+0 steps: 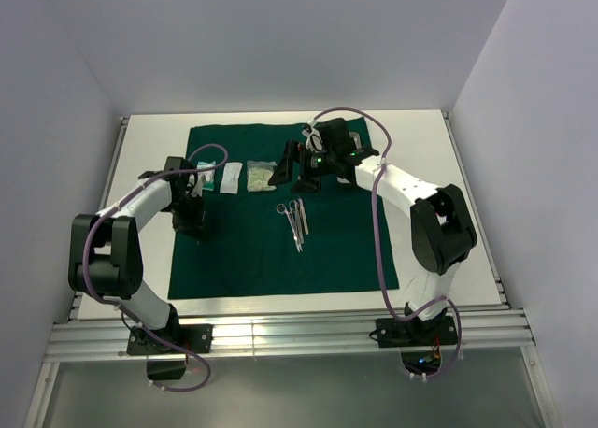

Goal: Open and lay out the surgical kit

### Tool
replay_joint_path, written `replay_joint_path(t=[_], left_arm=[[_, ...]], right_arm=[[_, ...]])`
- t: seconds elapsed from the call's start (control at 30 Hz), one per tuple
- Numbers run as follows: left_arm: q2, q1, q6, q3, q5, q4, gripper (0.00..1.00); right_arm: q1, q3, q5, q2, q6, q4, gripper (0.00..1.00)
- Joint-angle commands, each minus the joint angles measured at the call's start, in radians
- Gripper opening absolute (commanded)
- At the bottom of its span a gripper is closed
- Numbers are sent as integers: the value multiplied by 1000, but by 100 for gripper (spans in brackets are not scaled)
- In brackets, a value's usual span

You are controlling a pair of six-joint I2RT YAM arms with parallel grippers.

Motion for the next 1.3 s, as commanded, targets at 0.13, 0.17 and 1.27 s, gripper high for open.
replay_joint_path(t=[0.13,0.17,1.27], left_arm=[[63,4,-48,65,-78,-55,0],[66,6,-45,72,-76,-60,0],[192,10,-11,184,-93,-178,17]], right_arm=[[1,38,13,-4,-25,1,99],[1,38,16,-7,-30,0,99],[-3,35,19,-3,-41,-11,99]])
